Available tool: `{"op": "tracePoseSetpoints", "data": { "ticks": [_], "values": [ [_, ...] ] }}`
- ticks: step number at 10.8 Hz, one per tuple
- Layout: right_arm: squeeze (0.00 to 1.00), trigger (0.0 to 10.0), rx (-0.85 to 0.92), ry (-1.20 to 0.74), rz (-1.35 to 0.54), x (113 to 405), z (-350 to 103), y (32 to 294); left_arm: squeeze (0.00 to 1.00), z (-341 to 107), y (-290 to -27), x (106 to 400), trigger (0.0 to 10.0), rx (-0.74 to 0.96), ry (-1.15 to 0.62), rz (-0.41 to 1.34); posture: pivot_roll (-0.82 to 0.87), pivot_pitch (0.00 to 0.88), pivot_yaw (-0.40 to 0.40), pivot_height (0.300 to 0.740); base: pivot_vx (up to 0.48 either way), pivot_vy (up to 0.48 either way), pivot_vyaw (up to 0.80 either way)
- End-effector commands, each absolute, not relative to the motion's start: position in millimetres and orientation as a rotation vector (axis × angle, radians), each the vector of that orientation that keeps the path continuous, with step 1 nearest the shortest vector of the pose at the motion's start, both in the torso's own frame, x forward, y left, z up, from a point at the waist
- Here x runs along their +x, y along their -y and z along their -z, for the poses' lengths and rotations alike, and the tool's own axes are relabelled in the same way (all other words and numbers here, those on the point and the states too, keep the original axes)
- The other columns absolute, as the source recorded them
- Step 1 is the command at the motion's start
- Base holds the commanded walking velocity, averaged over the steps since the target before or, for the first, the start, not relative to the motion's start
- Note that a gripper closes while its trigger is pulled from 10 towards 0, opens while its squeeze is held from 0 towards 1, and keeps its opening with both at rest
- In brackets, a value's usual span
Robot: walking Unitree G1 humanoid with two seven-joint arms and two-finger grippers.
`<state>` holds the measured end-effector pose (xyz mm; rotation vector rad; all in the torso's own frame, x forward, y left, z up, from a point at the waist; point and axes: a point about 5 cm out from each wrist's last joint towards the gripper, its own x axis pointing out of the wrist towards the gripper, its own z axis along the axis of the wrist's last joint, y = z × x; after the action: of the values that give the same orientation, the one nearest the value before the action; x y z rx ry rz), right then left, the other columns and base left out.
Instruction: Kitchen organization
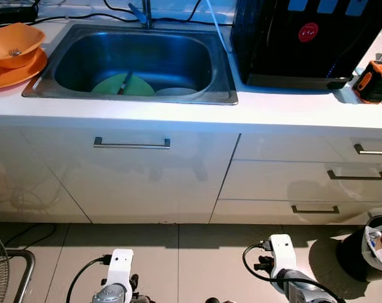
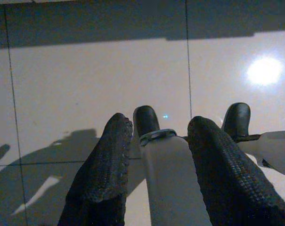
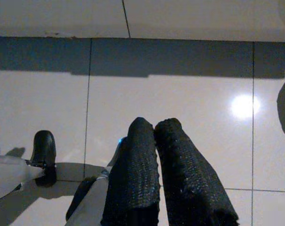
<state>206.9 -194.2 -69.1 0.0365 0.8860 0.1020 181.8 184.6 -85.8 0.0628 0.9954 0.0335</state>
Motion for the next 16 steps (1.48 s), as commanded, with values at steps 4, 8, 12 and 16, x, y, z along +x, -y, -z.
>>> {"op": "tracePoseSetpoints", "data": {
  "ticks": [4,8,12,16],
  "values": [
    [0.00,10.0,0.056,-0.899,-0.089,204.6,70.7,194.2,0.00,86.2,-186.5,180.6,10.0,0.074,-1.005,-0.029,0.04,0.091,-0.040,0.740,0.000,0.000,0.00],
    [0.00,10.0,0.057,-0.899,-0.089,204.4,70.8,194.2,0.00,86.3,-186.5,180.4,10.0,0.075,-1.006,-0.028,0.04,0.089,-0.039,0.740,0.000,0.000,0.00],
    [0.00,10.0,0.057,-0.899,-0.089,204.4,70.8,194.2,0.00,86.3,-186.5,180.4,10.0,0.075,-1.006,-0.028,0.04,0.089,-0.039,0.740,0.000,0.000,0.00],
    [0.00,10.0,0.057,-0.899,-0.089,204.4,70.8,194.2,0.00,86.3,-186.5,180.4,10.0,0.075,-1.006,-0.028,0.04,0.089,-0.039,0.740,0.000,0.000,0.00]
  ]
}}
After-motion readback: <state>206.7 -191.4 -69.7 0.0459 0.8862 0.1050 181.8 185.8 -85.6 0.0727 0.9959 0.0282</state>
